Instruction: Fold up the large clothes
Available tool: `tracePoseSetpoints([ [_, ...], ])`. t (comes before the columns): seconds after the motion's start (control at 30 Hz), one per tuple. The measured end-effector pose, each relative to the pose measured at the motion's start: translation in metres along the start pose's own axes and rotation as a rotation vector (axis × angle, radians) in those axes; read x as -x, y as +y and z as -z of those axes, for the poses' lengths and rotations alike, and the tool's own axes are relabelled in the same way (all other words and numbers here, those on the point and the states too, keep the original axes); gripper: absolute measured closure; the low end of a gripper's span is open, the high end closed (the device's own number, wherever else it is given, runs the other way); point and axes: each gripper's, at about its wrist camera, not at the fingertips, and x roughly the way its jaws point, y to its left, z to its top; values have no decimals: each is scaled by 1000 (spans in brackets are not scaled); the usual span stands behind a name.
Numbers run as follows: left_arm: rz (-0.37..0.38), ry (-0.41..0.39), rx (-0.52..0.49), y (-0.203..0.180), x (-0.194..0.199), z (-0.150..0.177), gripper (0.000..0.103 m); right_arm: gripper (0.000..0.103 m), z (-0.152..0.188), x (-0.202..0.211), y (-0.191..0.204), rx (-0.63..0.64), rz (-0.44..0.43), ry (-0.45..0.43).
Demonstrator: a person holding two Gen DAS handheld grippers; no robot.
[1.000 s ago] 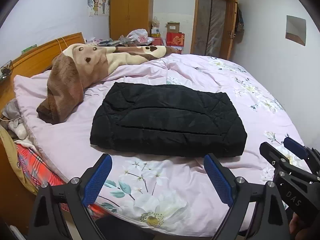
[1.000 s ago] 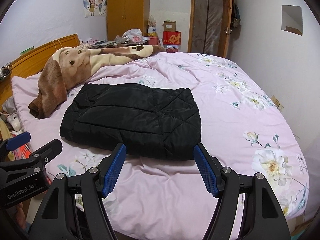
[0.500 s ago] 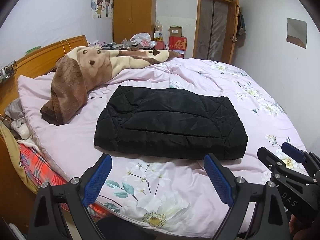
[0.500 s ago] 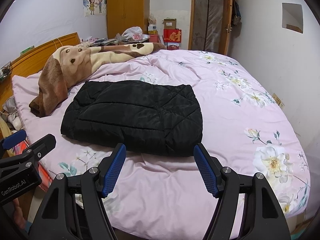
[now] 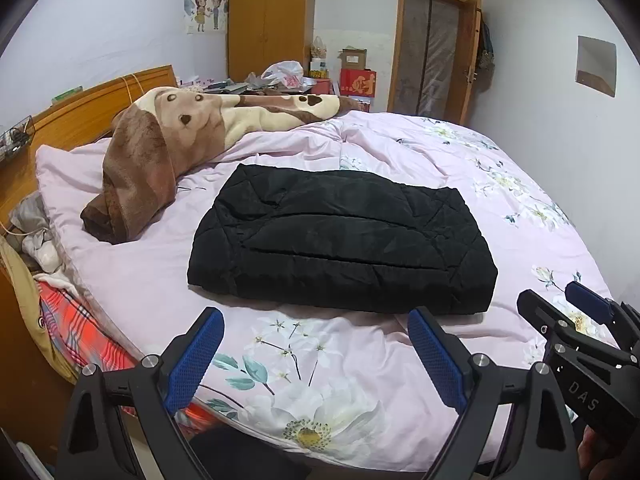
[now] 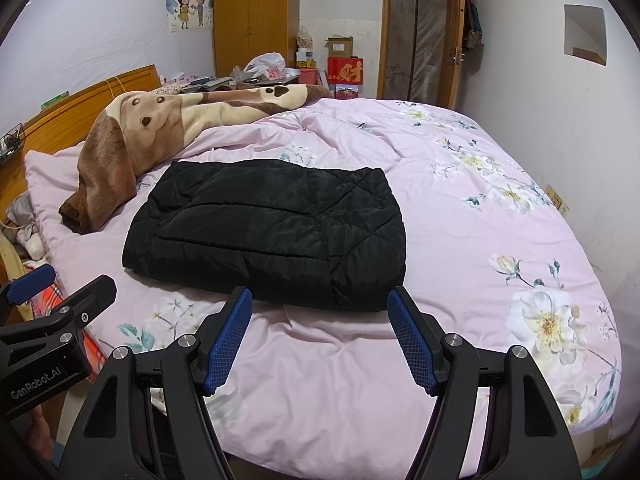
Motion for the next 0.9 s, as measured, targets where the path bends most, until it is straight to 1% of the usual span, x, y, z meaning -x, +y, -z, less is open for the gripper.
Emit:
tracePoseSetpoints([
  [0.17, -10, -1, 6, 3, 0, 0, 9, 33, 0, 0, 0, 0, 0, 0],
  [0.9, -14, -3, 4, 4, 0, -1, 9, 33, 0, 1, 7, 3, -5, 1],
])
